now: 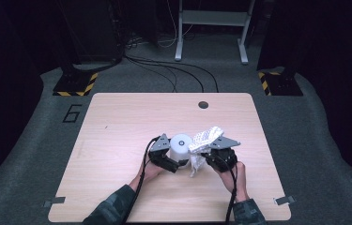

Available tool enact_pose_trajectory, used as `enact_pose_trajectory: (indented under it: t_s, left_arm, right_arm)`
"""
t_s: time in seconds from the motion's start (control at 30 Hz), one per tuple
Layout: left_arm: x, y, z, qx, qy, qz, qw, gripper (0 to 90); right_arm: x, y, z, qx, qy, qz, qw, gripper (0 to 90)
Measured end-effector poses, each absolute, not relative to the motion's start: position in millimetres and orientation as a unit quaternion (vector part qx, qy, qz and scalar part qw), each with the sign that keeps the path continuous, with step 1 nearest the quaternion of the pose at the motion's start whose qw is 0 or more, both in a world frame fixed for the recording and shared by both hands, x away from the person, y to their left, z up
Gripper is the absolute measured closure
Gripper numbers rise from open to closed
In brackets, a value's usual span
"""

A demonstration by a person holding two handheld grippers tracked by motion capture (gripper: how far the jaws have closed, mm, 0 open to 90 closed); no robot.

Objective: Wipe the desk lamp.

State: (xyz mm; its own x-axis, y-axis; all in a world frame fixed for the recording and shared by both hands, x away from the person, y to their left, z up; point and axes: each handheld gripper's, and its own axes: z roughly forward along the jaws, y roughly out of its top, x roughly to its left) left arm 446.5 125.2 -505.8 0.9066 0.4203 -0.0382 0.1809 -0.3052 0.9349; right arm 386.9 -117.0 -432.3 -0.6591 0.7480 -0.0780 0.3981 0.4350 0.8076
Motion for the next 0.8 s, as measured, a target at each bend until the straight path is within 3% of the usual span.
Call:
enact_pose_trajectory:
  t_s: [0.2, 0.3, 0.8]
  left_arm:
    - [448.1, 121.5, -505.9, 0.802, 0.190, 0.112, 0.555, 0.2]
    - [448.9, 122.2, -506.4, 0.801, 0.191, 0.118, 0.555, 7.6]
    - [447.3, 120.6, -510.7, 0.790, 0.191, 0.126, 0.569, 8.7]
  right_arm:
    - [387.5, -114.5, -432.0, 0.342, 0.825, 0.394, 0.217, 80.1]
    - [387.2, -112.4, -430.8, 0.333, 0.830, 0.391, 0.216, 80.1]
    - [384.6, -92.1, -431.4, 0.316, 0.840, 0.383, 0.220, 80.4]
